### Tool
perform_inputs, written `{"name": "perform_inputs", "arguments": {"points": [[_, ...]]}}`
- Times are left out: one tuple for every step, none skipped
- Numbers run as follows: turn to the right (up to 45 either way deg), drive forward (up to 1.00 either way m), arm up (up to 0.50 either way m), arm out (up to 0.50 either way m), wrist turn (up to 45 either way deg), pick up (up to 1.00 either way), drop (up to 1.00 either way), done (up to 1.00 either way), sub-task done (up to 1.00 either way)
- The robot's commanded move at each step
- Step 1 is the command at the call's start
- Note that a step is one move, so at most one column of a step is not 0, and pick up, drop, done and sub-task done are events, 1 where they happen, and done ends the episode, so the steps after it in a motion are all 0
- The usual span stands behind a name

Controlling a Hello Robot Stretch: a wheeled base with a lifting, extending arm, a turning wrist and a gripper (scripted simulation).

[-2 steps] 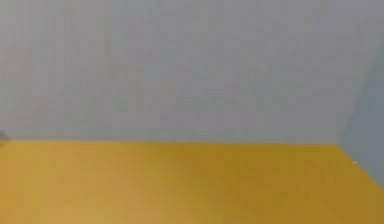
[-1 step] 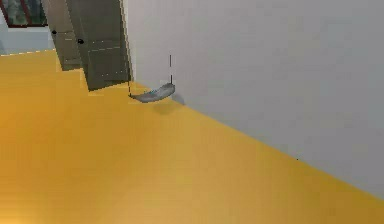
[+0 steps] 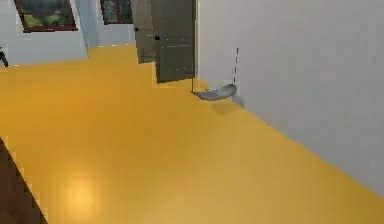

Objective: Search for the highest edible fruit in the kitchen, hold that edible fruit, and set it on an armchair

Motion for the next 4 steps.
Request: {"name": "perform_inputs", "arguments": {"points": [[0.0,0.60,0.00,0.00,0.0,0.00,0.00,0.00,0.00],[-15.0,0.00,0.00,0.00,0.0,0.00,0.00,0.00,0.00],[-3.0,0.00,0.00,0.00,0.0,0.00,0.00,0.00,0.00],[45.0,0.00,0.00,0.00,0.0,0.00,0.00,0.00,0.00]]}}
